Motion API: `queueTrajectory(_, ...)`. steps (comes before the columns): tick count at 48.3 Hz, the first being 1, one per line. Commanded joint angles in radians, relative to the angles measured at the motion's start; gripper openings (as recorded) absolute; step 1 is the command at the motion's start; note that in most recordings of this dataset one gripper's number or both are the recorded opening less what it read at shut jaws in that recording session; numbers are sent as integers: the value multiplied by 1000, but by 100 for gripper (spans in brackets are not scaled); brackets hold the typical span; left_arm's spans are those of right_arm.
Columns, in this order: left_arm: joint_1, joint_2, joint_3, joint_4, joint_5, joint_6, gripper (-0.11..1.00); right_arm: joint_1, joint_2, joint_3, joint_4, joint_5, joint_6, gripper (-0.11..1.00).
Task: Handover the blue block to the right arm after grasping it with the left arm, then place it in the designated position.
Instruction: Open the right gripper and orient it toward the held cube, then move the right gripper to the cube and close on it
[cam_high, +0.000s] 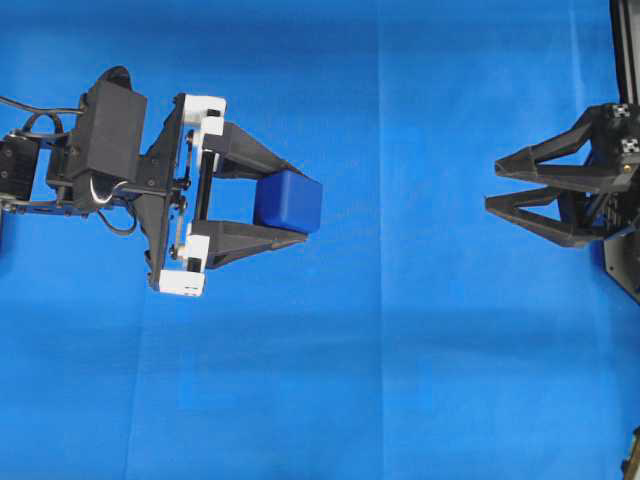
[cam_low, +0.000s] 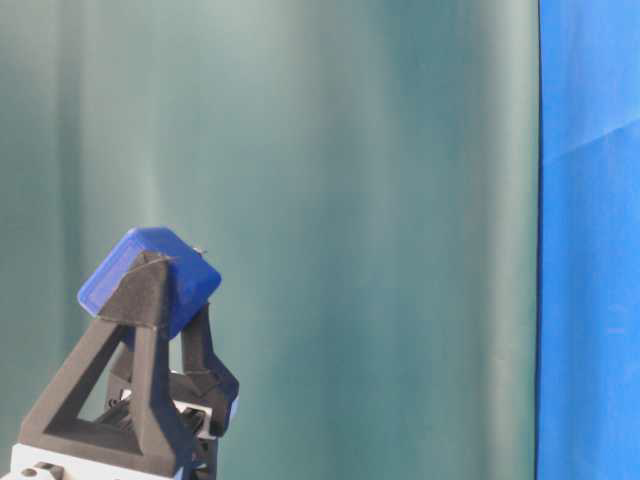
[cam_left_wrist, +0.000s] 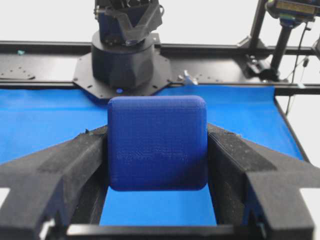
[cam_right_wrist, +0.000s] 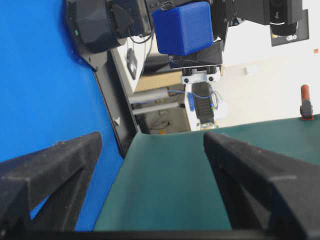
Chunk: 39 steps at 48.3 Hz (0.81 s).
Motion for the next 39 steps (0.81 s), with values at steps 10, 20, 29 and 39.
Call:
queueTrajectory(10,2,-18,-15,2,-11,-3,49,2,31,-43,0,-41,2,95)
queueTrajectory(20,2,-17,-17,2,-11,-5,49,2,156,-123,0,-58,-2,95)
queueTrajectory(29,2,-15,-17,2,-12,-6,49,2,278,-219,-8,-66,-20,95)
queueTrajectory(39,2,-17,-17,2,-11,-6,49,2,396,-316,-18,-118,-54,95)
